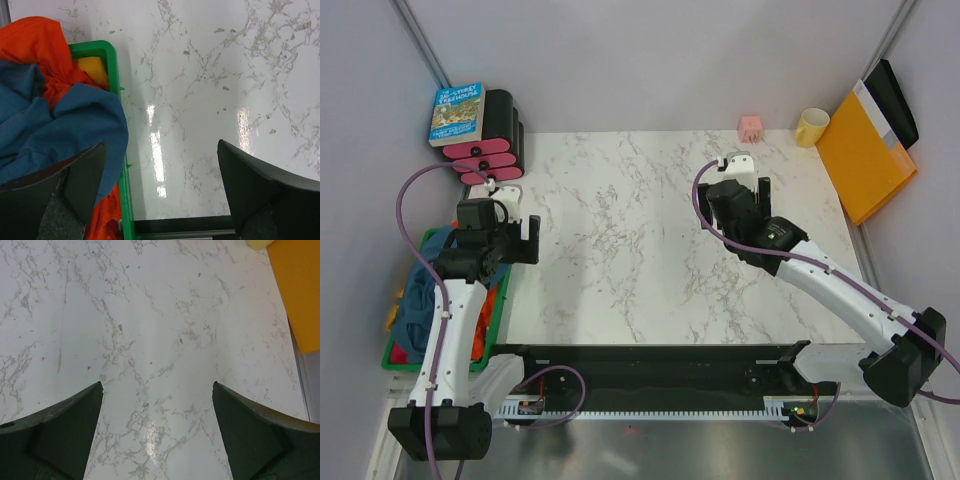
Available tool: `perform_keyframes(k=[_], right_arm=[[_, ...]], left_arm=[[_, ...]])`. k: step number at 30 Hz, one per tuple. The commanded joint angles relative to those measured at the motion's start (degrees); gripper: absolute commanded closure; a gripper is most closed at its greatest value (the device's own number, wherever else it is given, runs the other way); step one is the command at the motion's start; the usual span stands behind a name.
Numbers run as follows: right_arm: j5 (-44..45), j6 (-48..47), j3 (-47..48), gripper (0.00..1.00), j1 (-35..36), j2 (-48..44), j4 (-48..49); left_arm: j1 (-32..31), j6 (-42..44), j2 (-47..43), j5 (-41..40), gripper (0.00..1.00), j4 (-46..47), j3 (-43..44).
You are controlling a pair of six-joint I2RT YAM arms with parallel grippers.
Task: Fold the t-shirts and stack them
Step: Grab crumpled tshirt from bin with the left arm
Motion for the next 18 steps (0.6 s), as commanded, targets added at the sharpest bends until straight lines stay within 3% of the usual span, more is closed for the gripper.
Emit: perform_keyframes(k=[1, 10, 14, 16, 18], right_arm=[[1.9, 0.4, 0.6, 0.02, 0.2, 0.5, 1.3], [-0.5, -1.9, 0.4, 0.02, 0.1, 0.5, 1.9], [0.6, -1.8, 0.2, 0.02, 0.1, 0.8, 2.1], [1.8, -1.8, 0.1, 0.02, 0.2, 0.5, 2.2], [1.9, -2.0, -0.2, 0.02, 0.0, 0.2, 2.2]], left_arm=[[0.1, -2.2, 0.4, 0.7, 0.0, 1.6, 1.3], [0.1, -2.0, 0.4, 1.3, 0.0, 1.5, 1.7], [0.5, -2.9, 0.2, -4.7, 0.0, 1.8, 2.0], [3.9, -2.2, -0.2, -8.5, 0.0, 1.6, 2.8], [11.4, -0.5, -1.9, -6.6, 0.0, 1.4, 4.1]])
